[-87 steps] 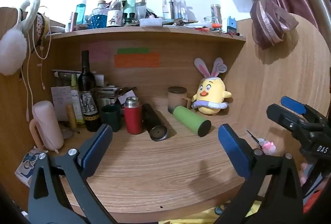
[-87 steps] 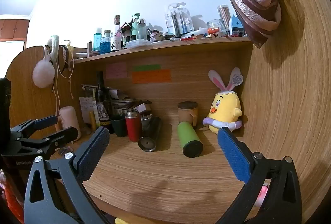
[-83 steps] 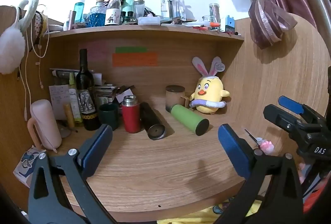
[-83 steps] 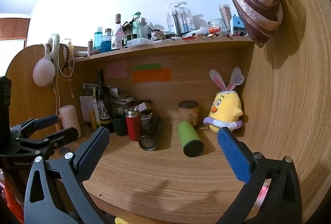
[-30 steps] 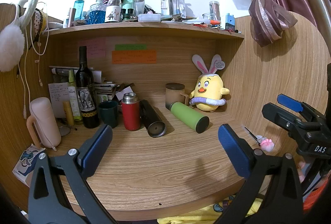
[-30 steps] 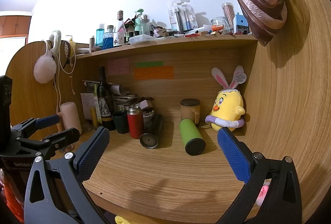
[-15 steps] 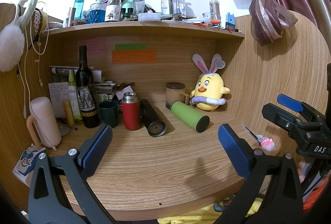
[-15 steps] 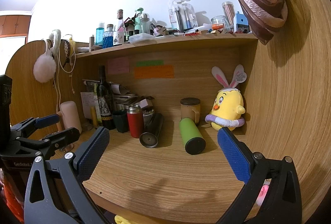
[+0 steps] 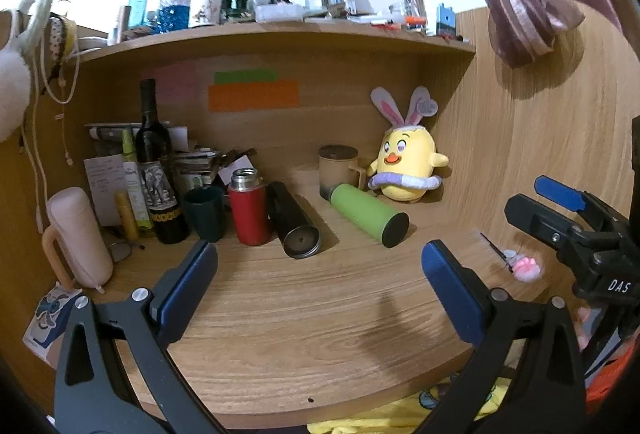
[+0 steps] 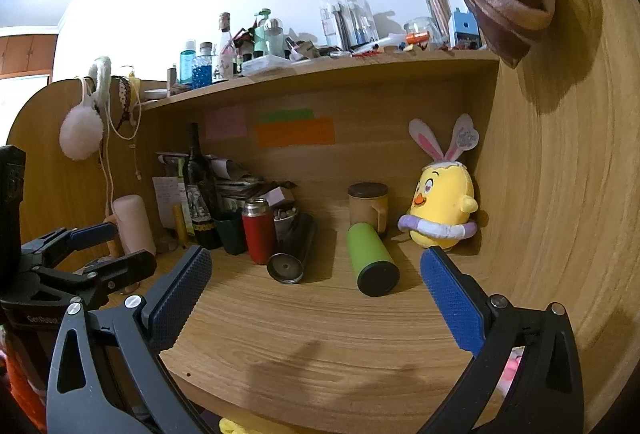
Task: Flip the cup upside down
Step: 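Reach the left gripper to the lying green tumbler and grasp its base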
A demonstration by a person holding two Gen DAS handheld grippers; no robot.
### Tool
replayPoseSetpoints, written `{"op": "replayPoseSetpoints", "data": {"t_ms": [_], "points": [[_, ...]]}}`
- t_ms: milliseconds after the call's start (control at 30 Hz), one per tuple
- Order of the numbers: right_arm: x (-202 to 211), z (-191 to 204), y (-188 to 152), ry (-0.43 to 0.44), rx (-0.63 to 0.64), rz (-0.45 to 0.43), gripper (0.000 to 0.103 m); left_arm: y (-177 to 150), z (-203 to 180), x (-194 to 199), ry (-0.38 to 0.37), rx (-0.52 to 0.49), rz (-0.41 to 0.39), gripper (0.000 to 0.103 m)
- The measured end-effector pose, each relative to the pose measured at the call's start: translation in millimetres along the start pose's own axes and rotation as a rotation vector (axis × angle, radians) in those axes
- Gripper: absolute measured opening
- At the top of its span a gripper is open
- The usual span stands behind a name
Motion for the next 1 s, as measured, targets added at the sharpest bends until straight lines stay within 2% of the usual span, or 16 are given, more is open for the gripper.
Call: {"op": "replayPoseSetpoints", "data": {"t_ms": [167,300,400,533,700,767,867,967,1000], "points": [[-22,-25,-5,-0.022,-0.022,0.028,0.103,3,-8,-41,-0.022,-0.013,0.059,0.103],[-44,-58,-11,-0.068,-0.059,0.063,0.103,6,-18,-92,-0.074,-0.006,0.149,0.103],[-58,-83,-15,-0.117,-0.084,0.087,0.103,11,-31,-146,-0.139,-0.014,0.256,0.103],[-69,-109,-23,-0.138,-0.120,0.113,0.103,13,-47,-218,-0.191,0.019,0.409,0.103],[-82,-132,-35,-0.152,-0.165,0.152,0.103,-2,-81,-287,-0.245,0.040,0.582,0.103],[-87,-138,-39,-0.155,-0.177,0.170,0.103,-13,-88,-307,-0.253,0.058,0.643,0.103],[-92,-142,-46,-0.155,-0.187,0.193,0.103,-28,-91,-329,-0.229,0.070,0.703,0.103],[-93,-144,-49,-0.158,-0.182,0.201,0.103,-39,-97,-336,-0.267,0.122,0.752,0.090],[-93,-144,-49,-0.161,-0.179,0.202,0.103,-42,-98,-336,-0.275,0.148,0.768,0.089]]}}
Point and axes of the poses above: each gripper's, at about its wrist camera, not at the fingertips, and x roughly against the way its jaws point, z to its left, y to its top, the point moved 10 cm from there along -x, roughly the way its jaws point, and after that the axes turned 2 degrees about -x, right-handed, at the moved point
